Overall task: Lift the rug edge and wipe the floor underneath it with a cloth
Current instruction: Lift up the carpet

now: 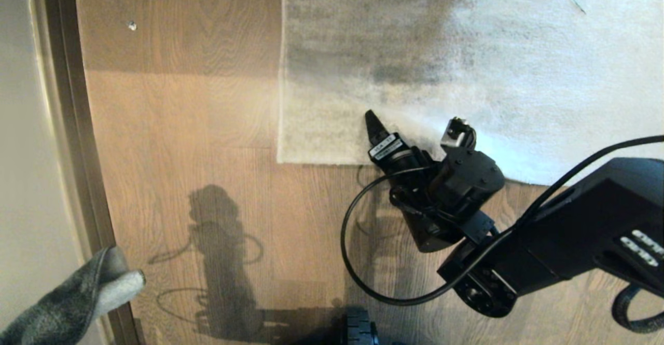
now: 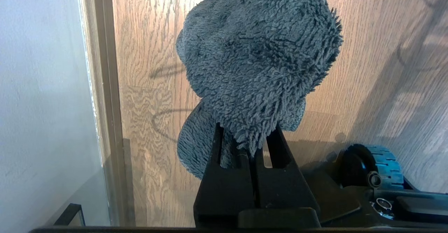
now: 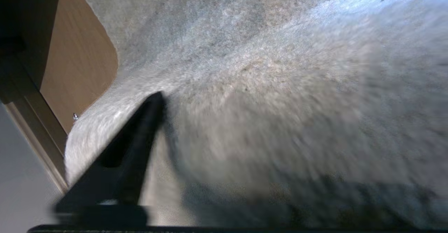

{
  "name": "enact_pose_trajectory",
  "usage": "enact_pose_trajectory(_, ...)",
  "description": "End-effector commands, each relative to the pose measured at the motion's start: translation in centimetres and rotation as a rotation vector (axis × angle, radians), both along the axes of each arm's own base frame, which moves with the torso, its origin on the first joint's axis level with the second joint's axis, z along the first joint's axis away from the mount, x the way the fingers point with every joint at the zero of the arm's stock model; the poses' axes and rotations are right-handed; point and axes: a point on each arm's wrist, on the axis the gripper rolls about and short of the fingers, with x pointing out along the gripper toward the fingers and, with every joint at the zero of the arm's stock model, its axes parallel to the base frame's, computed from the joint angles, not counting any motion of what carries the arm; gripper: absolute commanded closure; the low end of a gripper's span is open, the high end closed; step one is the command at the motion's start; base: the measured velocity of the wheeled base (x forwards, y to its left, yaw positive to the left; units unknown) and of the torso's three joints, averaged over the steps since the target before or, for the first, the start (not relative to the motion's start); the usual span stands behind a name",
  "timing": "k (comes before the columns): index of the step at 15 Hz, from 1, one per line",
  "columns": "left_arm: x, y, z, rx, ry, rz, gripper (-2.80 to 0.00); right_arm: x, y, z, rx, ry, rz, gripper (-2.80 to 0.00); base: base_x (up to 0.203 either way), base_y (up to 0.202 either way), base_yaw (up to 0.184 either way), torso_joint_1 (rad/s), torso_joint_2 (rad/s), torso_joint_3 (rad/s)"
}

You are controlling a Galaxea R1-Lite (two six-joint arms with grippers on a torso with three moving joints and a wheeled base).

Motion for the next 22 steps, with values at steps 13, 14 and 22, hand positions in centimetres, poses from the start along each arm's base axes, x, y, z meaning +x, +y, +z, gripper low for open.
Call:
enact_pose_trajectory(13,0.0,0.0,0.0,-0.001,0.001,0.001,0.0,-1.0,1.8,-1.4,0.034,0.014,0.069,0.0,0.0,0.0,0.0,0.0,0.0,0.0)
enact_pose_trajectory(14,0.0,0.0,0.0,0.0,0.001,0.001,0.0,-1.1,1.8,-1.5,0.038,0.019,0.071,0.0,0.0,0.0,0.0,0.0,0.0,0.0)
enact_pose_trajectory(22,0.0,0.0,0.0,0.0,0.001,0.001,0.0,-1.7,1.7,-1.8,0.116,0.057,0.117,0.0,0.0,0.0,0.0,0.0,0.0,0.0)
